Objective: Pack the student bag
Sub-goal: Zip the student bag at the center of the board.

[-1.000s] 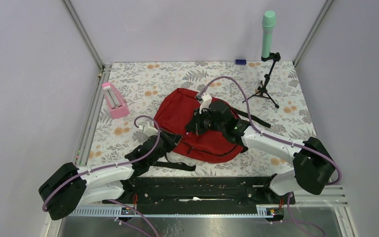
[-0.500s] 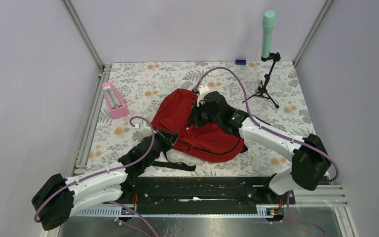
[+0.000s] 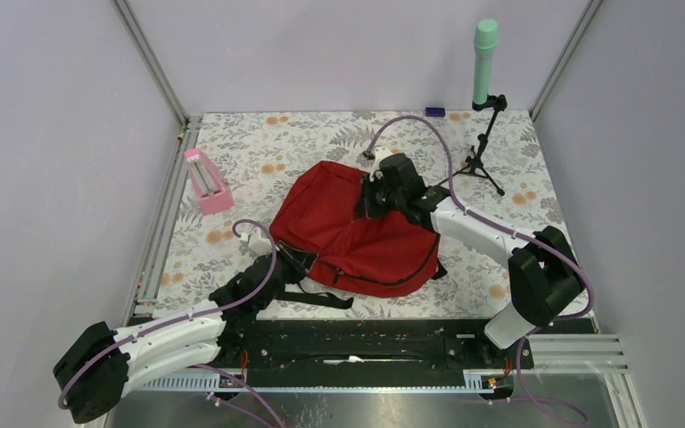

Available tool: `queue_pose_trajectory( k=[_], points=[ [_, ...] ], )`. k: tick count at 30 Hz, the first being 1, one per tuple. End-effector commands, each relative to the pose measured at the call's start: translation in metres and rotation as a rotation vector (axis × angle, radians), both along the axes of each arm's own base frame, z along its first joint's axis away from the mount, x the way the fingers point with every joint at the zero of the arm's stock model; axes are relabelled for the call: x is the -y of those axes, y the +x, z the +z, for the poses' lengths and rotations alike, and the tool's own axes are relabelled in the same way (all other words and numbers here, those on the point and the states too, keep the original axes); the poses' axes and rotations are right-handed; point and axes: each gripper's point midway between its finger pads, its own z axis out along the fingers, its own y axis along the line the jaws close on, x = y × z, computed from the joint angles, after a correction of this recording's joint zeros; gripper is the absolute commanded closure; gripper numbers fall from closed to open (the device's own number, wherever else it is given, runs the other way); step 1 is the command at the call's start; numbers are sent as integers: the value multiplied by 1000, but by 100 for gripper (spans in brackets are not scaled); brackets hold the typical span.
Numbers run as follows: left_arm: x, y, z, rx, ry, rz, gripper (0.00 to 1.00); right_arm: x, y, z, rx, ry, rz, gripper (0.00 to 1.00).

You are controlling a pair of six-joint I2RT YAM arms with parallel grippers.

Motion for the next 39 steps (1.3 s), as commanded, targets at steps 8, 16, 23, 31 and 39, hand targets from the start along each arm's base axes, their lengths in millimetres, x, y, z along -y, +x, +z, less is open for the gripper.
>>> queue_pose_trajectory(
  k=[8, 16, 23, 31, 39],
  points=[
    [-27, -7, -19, 35, 219, -20, 100, 41, 63, 71, 233, 39, -156, 100],
    [-37, -7, -8, 64, 295, -18, 100, 53, 85, 41, 180, -13, -191, 100],
    [-59, -15, -31, -23, 323, 60, 100, 69, 110, 35, 186, 0, -243, 100],
    [-65, -16, -34, -38, 344, 78, 100, 95, 124, -24, 65, -122, -329, 100],
    [-60, -13, -31, -34, 343, 58, 100, 97, 115, -50, 5, -146, -329, 100]
  ],
)
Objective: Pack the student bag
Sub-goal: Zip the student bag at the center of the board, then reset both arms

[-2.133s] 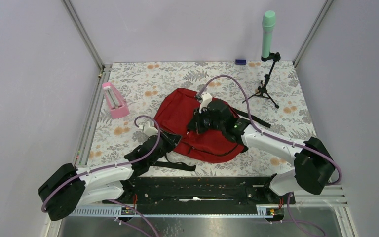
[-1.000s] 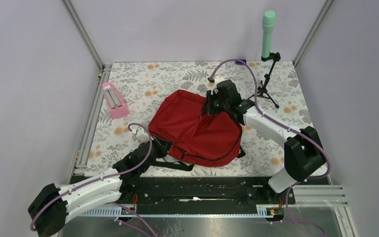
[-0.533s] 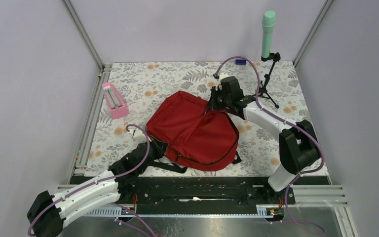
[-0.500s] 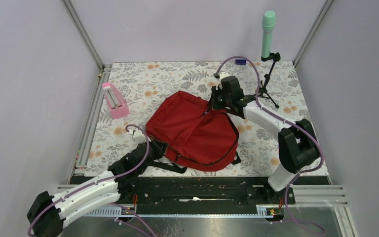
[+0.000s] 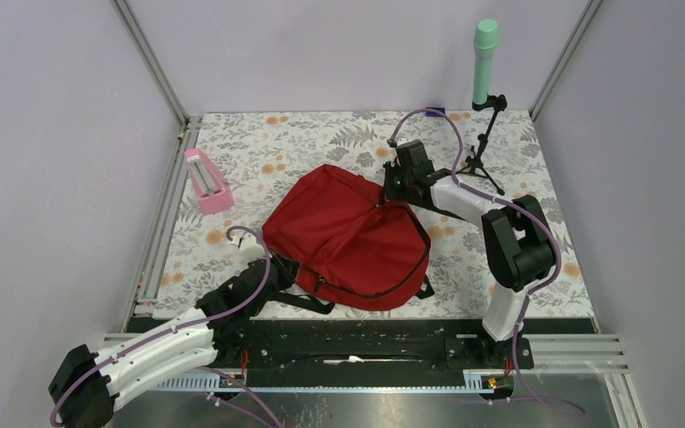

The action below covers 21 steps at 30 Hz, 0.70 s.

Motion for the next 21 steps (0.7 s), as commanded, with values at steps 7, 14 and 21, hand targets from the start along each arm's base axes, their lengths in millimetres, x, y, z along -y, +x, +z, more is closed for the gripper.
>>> queue_pose_trajectory(
  k=[7, 14, 21],
  points=[
    [-11, 10, 17, 48, 83, 29, 80, 9, 18, 52, 150, 30, 7, 79],
    [-10, 17, 41, 84, 135, 10, 1, 5, -9, 87, 203, 81, 109, 21],
    [-7, 30, 67, 82, 150, -63, 1, 39, -41, 91, 203, 34, 59, 10]
  ],
)
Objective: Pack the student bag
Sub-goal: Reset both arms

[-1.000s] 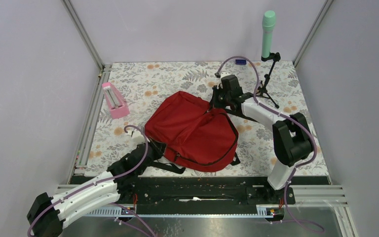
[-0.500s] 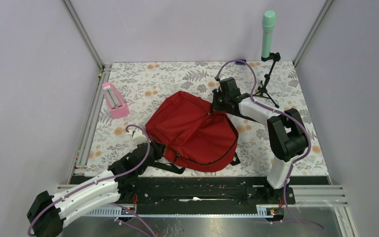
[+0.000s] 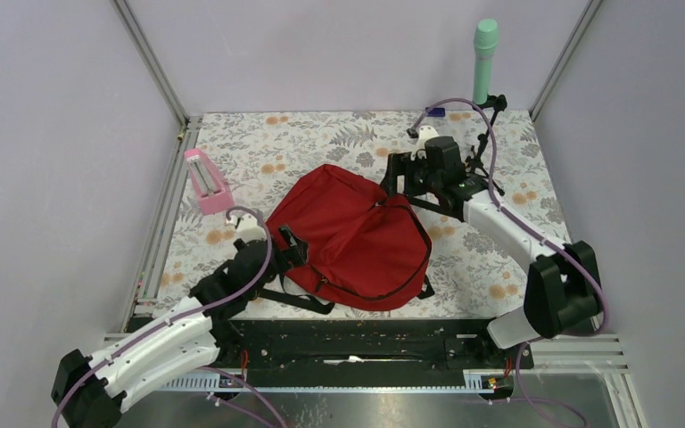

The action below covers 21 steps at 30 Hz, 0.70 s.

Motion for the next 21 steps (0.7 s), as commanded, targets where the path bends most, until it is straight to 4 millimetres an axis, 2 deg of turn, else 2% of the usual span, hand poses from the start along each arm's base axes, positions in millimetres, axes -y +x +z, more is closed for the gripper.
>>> queue_pose_trajectory(
  k=[1, 4, 11, 15, 16, 21],
  points=[
    [2, 17, 35, 32, -5, -58, 1, 30, -20, -2, -11, -36, -37, 10],
    [-9, 31, 46, 27, -18, -52, 1, 59, -29, -3, -34, -29, -104, 9],
    [-41, 64, 83, 41, -37, -10, 1, 135, -50, 11, -35, 36, -327, 8],
    [-62, 78, 115, 85, 31, 13, 1, 174, -68, 34, 47, 29, -466, 8],
    [-72, 80, 125, 106, 76, 48, 1, 180, -74, 41, 79, 18, -490, 8],
    [-112, 77, 182, 221, 215, 196, 1, 204, -98, 96, 318, -16, -582, 7]
  ],
)
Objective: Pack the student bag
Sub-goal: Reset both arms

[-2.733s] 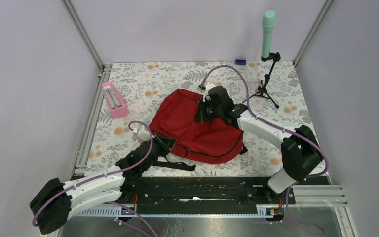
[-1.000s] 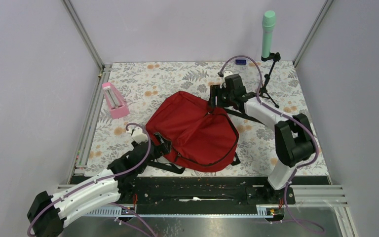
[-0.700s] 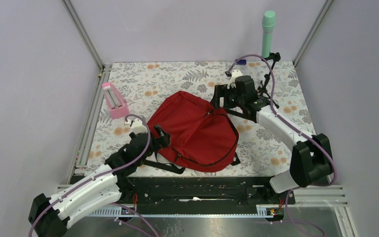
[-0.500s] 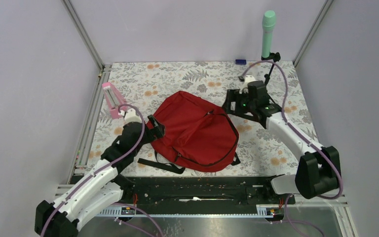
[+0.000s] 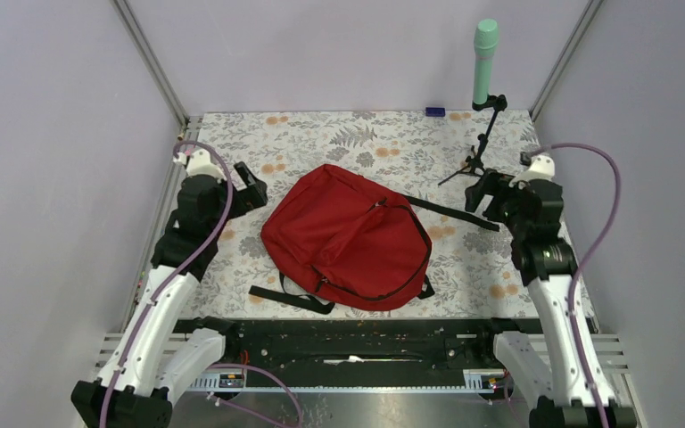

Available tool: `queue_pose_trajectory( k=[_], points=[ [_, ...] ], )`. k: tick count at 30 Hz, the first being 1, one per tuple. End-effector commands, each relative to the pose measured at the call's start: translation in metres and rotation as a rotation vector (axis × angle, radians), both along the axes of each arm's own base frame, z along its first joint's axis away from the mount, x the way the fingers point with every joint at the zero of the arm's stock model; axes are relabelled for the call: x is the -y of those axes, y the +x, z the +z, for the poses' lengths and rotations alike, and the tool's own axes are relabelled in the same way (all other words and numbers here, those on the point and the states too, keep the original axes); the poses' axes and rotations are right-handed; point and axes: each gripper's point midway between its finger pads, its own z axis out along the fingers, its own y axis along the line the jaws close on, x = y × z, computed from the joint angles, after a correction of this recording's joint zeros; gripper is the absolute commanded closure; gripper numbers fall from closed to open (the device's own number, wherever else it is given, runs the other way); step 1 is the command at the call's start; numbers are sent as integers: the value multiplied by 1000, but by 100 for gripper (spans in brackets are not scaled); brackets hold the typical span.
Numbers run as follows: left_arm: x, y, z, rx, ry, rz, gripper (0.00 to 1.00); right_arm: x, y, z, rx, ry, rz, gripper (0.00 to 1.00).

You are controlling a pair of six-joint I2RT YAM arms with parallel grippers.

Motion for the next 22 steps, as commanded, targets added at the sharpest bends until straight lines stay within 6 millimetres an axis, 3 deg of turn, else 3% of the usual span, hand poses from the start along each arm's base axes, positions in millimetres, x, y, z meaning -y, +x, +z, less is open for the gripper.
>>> queue_pose_trajectory(
  k=[1, 6, 12, 22],
  points=[
    [-31, -5, 69, 167, 144, 80, 1, 25, -20, 44, 188, -83, -109, 7],
    [-40, -21, 89, 289, 212, 69, 1, 36, -36, 69, 392, -118, -161, 8],
    [-45, -36, 72, 315, 201, 86, 1, 41, -48, 71, 546, -115, -193, 7],
    [-51, -34, 68, 289, 223, 115, 1, 40, -46, 72, 548, -112, -191, 7]
  ],
)
